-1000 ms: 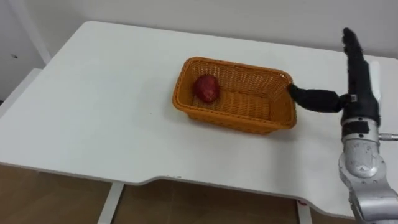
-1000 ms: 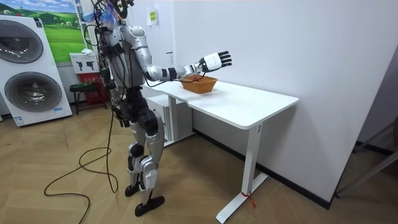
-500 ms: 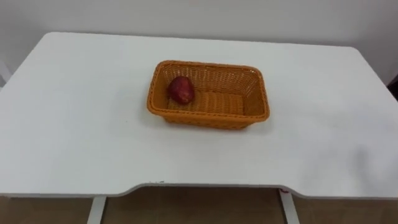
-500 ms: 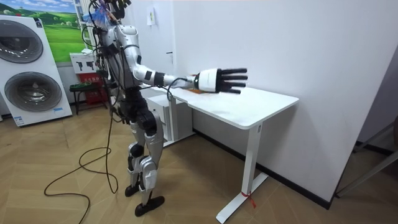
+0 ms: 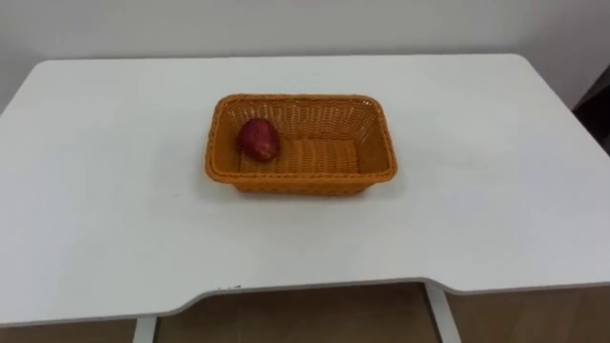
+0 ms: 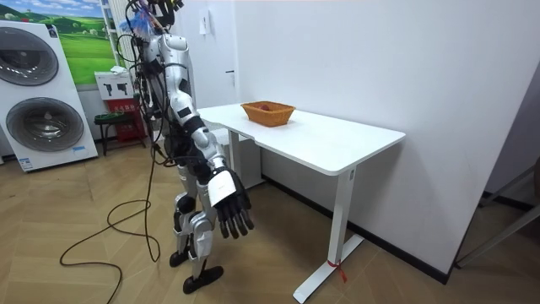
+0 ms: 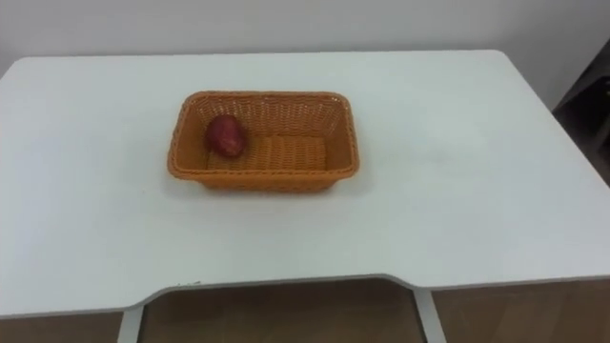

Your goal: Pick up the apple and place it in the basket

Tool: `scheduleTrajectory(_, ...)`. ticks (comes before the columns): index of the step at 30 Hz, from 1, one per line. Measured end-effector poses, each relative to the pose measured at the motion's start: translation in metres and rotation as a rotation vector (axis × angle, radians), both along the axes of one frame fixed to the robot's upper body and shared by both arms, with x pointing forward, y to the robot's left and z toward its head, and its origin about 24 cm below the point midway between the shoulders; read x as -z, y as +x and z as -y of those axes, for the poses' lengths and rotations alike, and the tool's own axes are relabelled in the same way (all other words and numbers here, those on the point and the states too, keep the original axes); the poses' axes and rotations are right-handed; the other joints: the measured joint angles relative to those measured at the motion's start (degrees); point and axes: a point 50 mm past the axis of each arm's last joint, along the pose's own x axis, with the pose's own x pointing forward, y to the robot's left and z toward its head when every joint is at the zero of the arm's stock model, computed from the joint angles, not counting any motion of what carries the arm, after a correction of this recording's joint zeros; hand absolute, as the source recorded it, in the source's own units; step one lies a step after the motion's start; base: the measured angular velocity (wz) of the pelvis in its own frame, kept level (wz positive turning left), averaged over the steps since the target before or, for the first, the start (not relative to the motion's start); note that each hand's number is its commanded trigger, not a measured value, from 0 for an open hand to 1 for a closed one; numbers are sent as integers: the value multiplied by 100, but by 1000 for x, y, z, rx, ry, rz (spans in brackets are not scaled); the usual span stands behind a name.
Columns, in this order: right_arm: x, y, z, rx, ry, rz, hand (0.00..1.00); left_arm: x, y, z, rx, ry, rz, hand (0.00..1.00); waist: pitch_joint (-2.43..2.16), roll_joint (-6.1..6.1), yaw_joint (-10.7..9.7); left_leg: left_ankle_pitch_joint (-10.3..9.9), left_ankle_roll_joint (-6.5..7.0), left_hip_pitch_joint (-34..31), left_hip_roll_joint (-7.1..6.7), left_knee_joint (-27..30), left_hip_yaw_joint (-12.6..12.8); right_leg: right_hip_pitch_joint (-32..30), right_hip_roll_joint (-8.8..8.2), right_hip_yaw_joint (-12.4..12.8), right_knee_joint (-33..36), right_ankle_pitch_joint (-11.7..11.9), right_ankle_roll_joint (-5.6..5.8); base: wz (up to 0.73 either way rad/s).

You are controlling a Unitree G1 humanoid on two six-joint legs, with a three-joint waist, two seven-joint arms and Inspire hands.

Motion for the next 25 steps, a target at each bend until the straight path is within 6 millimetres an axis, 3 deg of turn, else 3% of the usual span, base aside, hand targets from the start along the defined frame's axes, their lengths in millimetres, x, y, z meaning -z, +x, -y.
scheduleTrajectory(4, 16, -8, -19, -112, 150, -73, 0, 0, 4, 0, 5, -1, 7, 0, 23, 10, 33, -9, 9, 59, -7, -15, 21, 13, -9, 19, -14, -4, 7, -3)
scheduleTrajectory(7, 26, -8, -34, -175, 248, -91, 0, 2, 4, 3, 13, -11, -6, 0, 29, 28, 174, -12, 7, 89, 6, -40, 61, 5, 4, 88, -2, -3, 7, -6)
scheduleTrajectory(16, 50, -12, -76, -284, 530, -98, 0, 9, -14, 17, -17, -50, -91, 0, 36, 166, 316, -12, 7, 171, -11, -78, -41, 118, -12, -35, -27, -10, 13, 5)
scheduleTrajectory(19, 53, -18, -83, -314, 591, -129, 0, 11, -18, 26, -13, -69, -112, 0, 35, 238, 305, -12, 9, 177, -24, -68, -39, 143, -23, -37, -16, -16, 19, 0)
scheduleTrajectory(25, 54, -25, -88, -348, 633, -161, 0, 13, -18, 29, -15, -78, -117, 0, 35, 242, 295, -12, 9, 185, -28, -34, -41, 139, -34, -29, 0, -36, 17, 0)
